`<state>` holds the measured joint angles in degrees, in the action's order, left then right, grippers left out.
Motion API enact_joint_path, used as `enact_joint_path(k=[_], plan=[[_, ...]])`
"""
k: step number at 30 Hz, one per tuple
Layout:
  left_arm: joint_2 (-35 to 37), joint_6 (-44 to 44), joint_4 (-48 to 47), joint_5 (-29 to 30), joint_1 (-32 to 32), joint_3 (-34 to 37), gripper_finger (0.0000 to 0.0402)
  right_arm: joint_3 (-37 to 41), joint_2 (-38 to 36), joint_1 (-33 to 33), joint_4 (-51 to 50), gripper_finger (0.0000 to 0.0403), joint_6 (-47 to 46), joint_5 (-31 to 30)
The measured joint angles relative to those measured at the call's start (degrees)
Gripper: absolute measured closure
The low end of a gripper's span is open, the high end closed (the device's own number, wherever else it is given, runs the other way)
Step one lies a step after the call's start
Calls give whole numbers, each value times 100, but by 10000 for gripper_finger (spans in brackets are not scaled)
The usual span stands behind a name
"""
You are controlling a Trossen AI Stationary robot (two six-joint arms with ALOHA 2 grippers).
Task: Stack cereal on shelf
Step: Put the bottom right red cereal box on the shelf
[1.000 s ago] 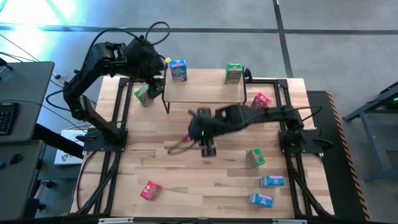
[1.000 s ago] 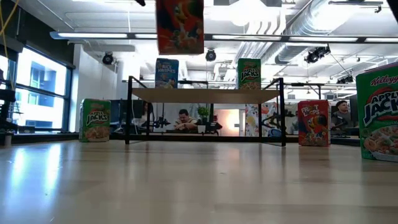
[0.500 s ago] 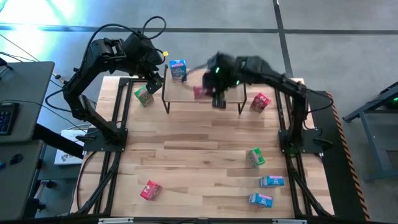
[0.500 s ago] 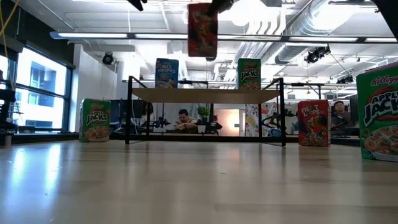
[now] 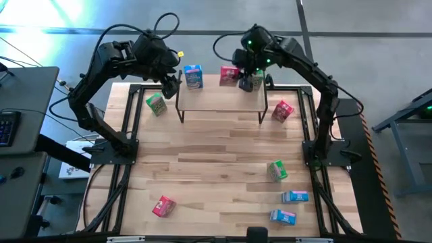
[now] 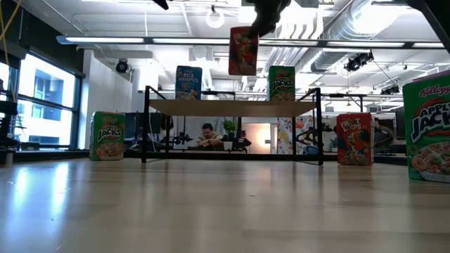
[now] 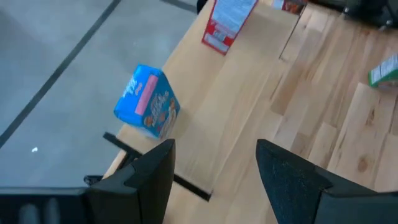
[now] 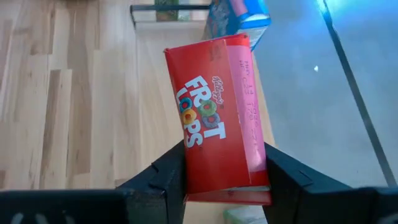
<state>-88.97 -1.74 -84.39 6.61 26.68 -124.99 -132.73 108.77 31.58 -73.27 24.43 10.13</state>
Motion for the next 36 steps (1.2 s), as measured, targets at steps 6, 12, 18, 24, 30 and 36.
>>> enact_joint_path(k=[6, 12, 18, 24, 30, 36], plan=[[0, -33, 407, 18, 0, 2, 186, 4, 140, 234, 290, 256, 11, 174], [0, -293, 479, 20, 0, 1, 186, 4, 348, 365, 271, 256, 59, 440], [0, -299, 479, 22, 0, 1, 186, 4, 571, 499, 236, 256, 159, 858], [0, -299, 477, 22, -2, 1, 186, 4, 731, 598, 102, 256, 336, 1086], [0, -299, 479, 22, -2, 0, 186, 4, 871, 600, 106, 256, 485, 1072], [0, -299, 477, 22, -2, 2, 186, 4, 1010, 600, 107, 256, 562, 981]])
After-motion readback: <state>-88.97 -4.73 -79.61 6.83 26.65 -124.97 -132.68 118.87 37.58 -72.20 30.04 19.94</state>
